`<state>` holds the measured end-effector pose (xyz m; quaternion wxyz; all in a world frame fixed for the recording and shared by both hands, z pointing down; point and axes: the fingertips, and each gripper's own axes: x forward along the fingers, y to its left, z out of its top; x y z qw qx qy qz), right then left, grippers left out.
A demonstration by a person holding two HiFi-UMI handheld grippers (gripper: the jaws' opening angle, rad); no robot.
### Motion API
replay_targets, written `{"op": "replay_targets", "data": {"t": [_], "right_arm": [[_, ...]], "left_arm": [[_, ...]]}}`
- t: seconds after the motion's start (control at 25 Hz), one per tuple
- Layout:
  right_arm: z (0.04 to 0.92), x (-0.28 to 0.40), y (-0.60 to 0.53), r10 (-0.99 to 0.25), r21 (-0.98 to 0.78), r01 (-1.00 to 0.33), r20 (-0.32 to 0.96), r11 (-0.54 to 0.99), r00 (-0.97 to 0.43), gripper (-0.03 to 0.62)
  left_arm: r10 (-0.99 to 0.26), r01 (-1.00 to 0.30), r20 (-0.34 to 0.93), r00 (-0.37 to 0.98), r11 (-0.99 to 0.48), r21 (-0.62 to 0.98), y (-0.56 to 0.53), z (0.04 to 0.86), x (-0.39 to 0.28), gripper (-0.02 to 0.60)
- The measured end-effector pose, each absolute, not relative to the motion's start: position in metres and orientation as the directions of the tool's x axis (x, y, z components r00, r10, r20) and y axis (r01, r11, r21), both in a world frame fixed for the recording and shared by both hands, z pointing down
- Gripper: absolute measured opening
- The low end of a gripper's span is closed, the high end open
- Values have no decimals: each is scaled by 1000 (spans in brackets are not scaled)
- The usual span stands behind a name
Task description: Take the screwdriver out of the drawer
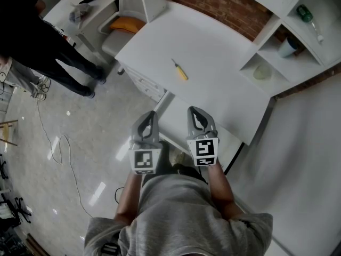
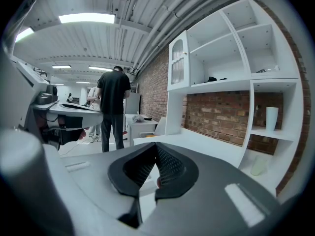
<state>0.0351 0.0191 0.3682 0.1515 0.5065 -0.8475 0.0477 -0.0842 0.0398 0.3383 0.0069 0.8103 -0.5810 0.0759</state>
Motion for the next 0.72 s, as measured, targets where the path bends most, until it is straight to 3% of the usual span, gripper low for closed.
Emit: {"op": "replay_targets", "data": {"t": [0.72], "right_arm": [[371, 39, 15, -841, 59, -874, 313, 481, -442, 3]], "left_arm": [[-941, -944, 135, 309, -321, -76, 36, 339, -82, 12]]}}
